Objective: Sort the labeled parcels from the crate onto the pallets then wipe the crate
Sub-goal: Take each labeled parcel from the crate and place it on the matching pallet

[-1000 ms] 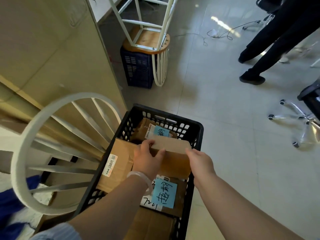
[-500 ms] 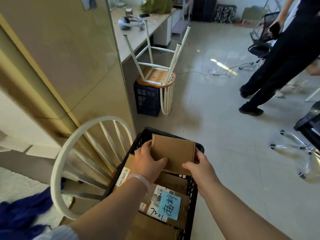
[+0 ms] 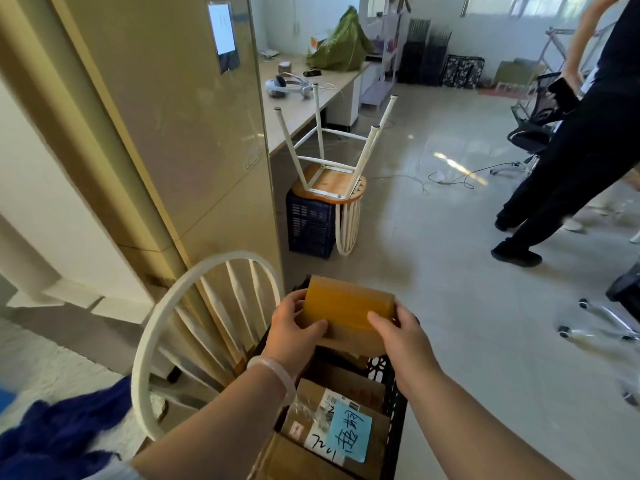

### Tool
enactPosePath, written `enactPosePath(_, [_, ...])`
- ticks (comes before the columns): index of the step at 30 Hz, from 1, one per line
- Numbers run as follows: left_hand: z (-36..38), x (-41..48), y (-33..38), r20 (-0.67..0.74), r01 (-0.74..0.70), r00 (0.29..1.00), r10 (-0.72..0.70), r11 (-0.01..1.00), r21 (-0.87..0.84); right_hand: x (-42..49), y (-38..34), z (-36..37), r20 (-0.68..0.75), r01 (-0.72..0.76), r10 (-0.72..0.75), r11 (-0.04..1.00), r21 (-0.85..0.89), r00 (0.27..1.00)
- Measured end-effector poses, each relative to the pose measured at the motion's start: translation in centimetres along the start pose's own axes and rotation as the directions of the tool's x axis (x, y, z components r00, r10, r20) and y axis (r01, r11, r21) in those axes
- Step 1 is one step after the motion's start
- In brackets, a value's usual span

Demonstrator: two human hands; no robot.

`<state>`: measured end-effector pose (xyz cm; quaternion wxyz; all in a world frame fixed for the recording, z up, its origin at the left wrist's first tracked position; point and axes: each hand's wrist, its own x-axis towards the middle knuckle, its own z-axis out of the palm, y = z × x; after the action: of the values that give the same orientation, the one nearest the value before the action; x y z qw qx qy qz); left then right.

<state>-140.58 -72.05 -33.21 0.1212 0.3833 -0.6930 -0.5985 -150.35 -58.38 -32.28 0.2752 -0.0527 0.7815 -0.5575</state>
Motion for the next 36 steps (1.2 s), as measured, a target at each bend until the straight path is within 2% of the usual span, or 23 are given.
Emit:
enactPosePath(2, [0.0,0.0,-0.3,0.003,0.016,1.0,-0.016,1.0,-0.002,0.1,0.2,0.0,0.021,0.029,-0.028,0.995,-0.094,0.999])
enactPosePath(5, [-0.2,0.2,-0.3,-0.014,0.047,0.999,-0.047,0.998,0.03,0.0,0.6,0.1,0.028,0.099,-0.097,0.987,-0.127,0.995])
enactPosePath(10, [-0.7,0.5,1.0,-0.093,0.138,0.983,-0.159,0.97,-0.198,-0.5,1.5,0.6,0.019,0.188,-0.187,0.981,-0.044,0.982])
enactPosePath(15, [-0.9,0.5,1.1,-0.196,0.086,0.971,-0.14,0.962,-0.258,-0.8,1.1,0.9,-0.039,0.207,-0.206,0.978,0.027,0.978])
enactPosePath(19, [-2.0,0.2,0.8,-0.126,0.056,0.986,-0.108,0.93,-0.363,0.1,0.2,0.7,-0.038,0.146,-0.142,0.983,0.113,0.989])
enactPosePath(23, [-3.0,-0.2,0.9,-0.033,0.051,0.997,-0.072,0.902,-0.429,0.5,-0.7,0.7,0.162,-0.034,-0.006,0.97,0.241,0.987])
enactPosePath(25, [-3.2,-0.5,1.0,-0.044,0.023,0.998,-0.048,0.898,-0.439,0.5,-0.6,1.1,0.238,-0.112,0.044,0.953,0.28,0.97])
enactPosePath(28, [-3.4,-1.1,0.8,-0.131,-0.056,0.991,0.012,0.938,-0.341,0.3,-0.5,2.1,0.231,-0.097,0.02,0.94,0.327,0.973])
enactPosePath(31, [-3.7,-2.9,0.1,-0.121,-0.17,0.981,0.151,0.971,-0.168,-0.4,-0.8,3.7,0.237,-0.031,-0.05,0.944,0.329,0.97])
enactPosePath(33, [-3.9,-4.2,-0.6,-0.089,-0.207,0.976,0.199,0.974,-0.093,-1.1,-0.9,5.0,0.27,0.04,-0.11,0.967,0.251,0.957])
enactPosePath(36, [-6.0,-5.6,-1.6,-0.172,-0.25,0.955,0.24,0.967,-0.039,-2.8,-1.2,7.5,0.339,0.212,-0.227,0.974,0.081,0.913])
